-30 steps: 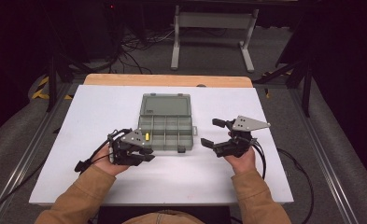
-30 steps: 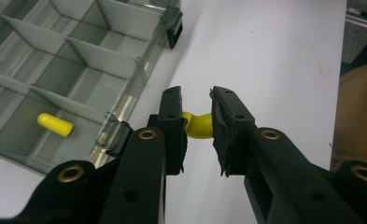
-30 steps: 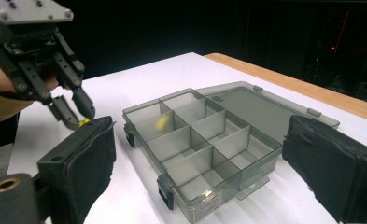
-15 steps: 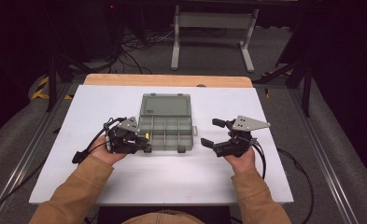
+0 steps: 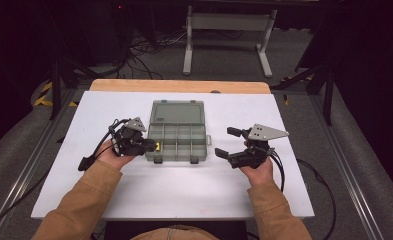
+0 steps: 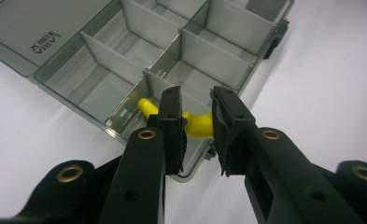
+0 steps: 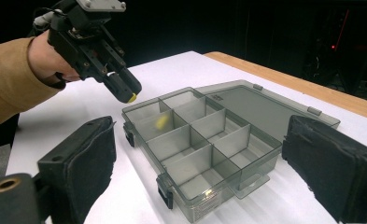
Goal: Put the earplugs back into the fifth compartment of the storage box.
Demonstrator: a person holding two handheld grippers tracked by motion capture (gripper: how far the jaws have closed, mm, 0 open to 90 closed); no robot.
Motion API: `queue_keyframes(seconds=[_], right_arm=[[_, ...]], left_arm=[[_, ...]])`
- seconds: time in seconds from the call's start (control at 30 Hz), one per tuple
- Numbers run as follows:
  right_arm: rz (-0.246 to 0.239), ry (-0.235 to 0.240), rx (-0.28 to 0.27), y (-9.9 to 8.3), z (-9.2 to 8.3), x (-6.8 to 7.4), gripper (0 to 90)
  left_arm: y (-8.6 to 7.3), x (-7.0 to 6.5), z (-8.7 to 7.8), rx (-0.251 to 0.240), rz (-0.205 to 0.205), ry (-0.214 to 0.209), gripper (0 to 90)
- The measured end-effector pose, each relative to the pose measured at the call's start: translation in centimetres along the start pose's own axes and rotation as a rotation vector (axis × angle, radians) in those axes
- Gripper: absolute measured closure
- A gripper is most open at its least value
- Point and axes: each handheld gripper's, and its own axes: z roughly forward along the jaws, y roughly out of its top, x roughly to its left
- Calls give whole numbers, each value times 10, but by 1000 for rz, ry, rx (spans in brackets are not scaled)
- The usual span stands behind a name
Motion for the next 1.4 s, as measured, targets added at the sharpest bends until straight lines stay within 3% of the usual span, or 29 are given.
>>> queue_keyframes(seconds=[0.43, 0.7, 1.4], right_arm=[[-4, -2, 1, 0, 0, 0, 98], [-3, -1, 5, 0, 0, 0, 98], [-1, 2, 8, -1, 0, 0, 100]], left_arm=[[0, 14, 15, 15, -68, 39, 737], [-1, 19, 19, 26, -84, 52, 733], [-4, 15, 30, 60, -57, 49, 712]])
